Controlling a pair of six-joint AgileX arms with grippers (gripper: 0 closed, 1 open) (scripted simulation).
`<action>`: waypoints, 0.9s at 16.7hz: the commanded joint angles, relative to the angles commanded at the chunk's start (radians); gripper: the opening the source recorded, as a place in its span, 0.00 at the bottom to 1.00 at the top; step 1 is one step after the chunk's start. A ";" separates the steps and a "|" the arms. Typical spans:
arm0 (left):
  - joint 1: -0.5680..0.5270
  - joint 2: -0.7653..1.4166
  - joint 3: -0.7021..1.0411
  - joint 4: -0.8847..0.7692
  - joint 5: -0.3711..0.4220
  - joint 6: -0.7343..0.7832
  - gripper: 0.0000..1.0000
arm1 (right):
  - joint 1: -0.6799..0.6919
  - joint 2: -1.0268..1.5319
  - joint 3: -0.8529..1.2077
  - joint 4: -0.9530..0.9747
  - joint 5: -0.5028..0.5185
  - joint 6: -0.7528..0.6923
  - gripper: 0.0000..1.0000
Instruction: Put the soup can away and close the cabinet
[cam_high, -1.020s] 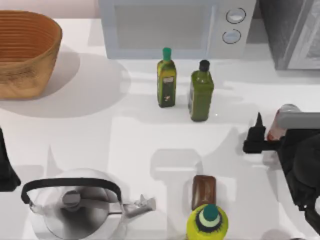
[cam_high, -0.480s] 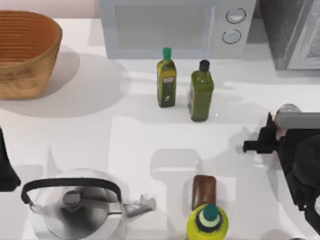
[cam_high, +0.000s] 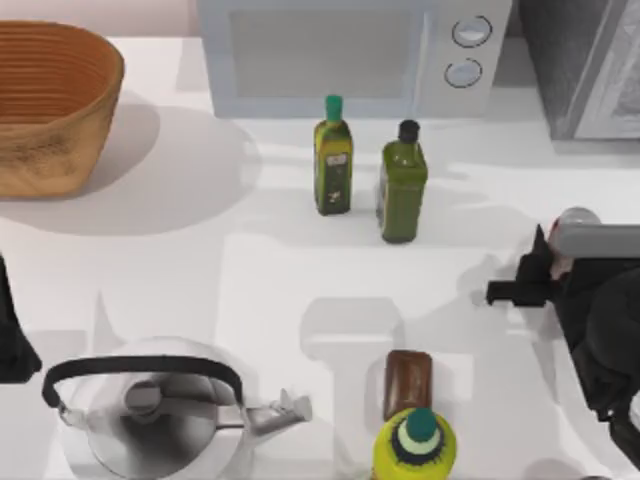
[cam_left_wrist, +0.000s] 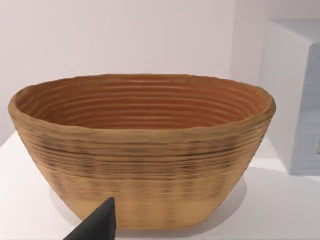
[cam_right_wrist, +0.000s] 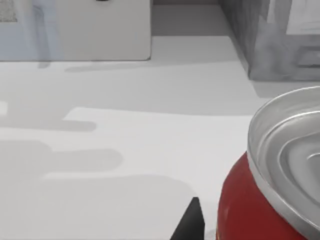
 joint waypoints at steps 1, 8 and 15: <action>0.000 0.000 0.000 0.000 0.000 0.000 1.00 | 0.000 0.000 0.000 0.000 0.000 0.000 0.00; 0.000 0.000 0.000 0.000 0.000 0.000 1.00 | 0.007 -0.149 0.027 -0.142 -0.009 0.004 0.00; 0.000 0.000 0.000 0.000 0.000 0.000 1.00 | 0.015 -0.551 0.078 -0.609 -0.020 0.000 0.00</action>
